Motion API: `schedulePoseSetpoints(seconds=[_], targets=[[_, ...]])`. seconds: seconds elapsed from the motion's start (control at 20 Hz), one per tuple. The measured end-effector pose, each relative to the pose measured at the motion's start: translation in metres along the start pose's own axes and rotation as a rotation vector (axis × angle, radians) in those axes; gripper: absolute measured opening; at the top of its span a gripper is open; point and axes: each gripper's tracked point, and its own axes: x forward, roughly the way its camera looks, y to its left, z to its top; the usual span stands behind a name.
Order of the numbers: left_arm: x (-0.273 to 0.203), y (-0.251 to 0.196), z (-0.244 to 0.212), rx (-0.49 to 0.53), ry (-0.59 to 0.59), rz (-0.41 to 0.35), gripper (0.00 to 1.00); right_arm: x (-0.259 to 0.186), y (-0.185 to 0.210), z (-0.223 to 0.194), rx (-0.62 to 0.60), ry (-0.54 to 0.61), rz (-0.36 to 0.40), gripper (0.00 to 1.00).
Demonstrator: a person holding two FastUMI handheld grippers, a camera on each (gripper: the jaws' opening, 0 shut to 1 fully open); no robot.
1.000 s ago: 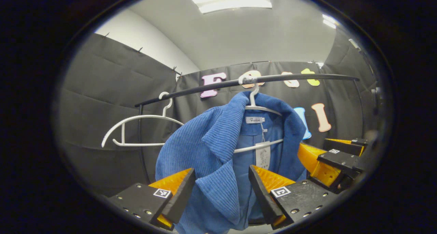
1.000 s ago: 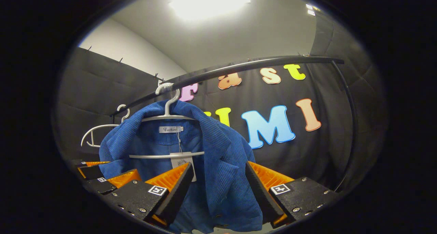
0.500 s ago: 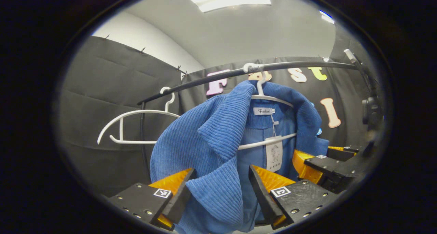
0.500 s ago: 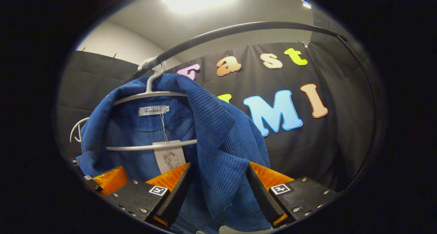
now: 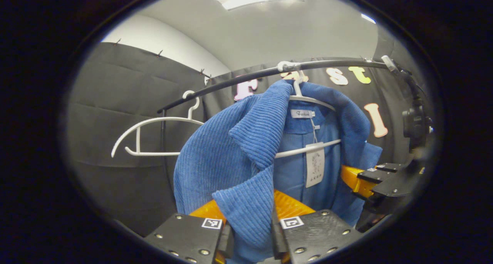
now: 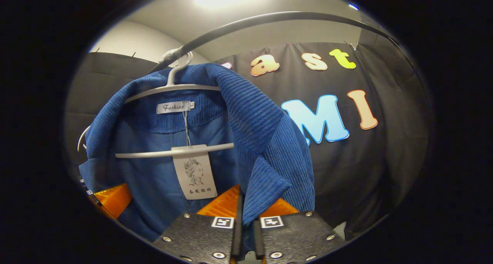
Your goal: Grasp the clothes on the hanger with both hands and then place them into the laundry hamper below.
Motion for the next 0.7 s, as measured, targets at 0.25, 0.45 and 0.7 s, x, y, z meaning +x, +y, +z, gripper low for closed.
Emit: schedulePoseSetpoints(seconds=[0.25,0.45,0.7], targets=[[-0.009,0.003,0.017,0.011,-0.025,-0.005,0.05,-0.023,0.003,0.040,-0.100,-0.100,0.011,0.02],[-0.020,0.004,0.038,0.033,-0.063,-0.023,0.10,-0.036,-0.008,0.079,-0.139,-0.201,-0.017,0.02],[-0.047,0.030,0.069,0.049,-0.109,0.000,0.10,-0.050,-0.027,0.126,-0.195,-0.306,-0.073,0.02]])
